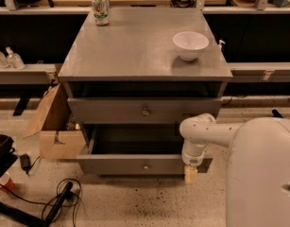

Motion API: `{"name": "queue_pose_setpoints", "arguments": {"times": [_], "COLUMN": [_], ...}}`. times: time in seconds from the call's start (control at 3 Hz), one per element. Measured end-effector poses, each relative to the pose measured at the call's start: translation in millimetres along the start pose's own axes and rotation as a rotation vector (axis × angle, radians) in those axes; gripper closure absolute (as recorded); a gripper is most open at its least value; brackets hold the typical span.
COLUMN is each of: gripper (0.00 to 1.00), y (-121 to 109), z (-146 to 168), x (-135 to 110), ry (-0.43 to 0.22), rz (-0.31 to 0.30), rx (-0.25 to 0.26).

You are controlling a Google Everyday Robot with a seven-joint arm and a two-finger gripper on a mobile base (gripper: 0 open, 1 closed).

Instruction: Open middle drawer

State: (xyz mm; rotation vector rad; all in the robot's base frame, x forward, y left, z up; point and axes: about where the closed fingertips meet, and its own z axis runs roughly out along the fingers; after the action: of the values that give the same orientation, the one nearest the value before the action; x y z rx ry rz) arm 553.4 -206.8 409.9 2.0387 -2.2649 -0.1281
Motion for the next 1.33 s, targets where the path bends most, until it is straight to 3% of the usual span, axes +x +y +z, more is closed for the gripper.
{"name": "queue_pose_setpoints", "arguments": {"times": [0.67, 1.0, 1.33], "gripper": [0.86, 1.0, 1.0], "y": [10, 34, 34], "z": [-2, -13, -12], "x": [2, 9, 9], "ry": [0.004, 0.031, 0.031], "rz": [0.019, 0.072, 0.072], "rx": [-0.007, -0.018, -0.018]}}
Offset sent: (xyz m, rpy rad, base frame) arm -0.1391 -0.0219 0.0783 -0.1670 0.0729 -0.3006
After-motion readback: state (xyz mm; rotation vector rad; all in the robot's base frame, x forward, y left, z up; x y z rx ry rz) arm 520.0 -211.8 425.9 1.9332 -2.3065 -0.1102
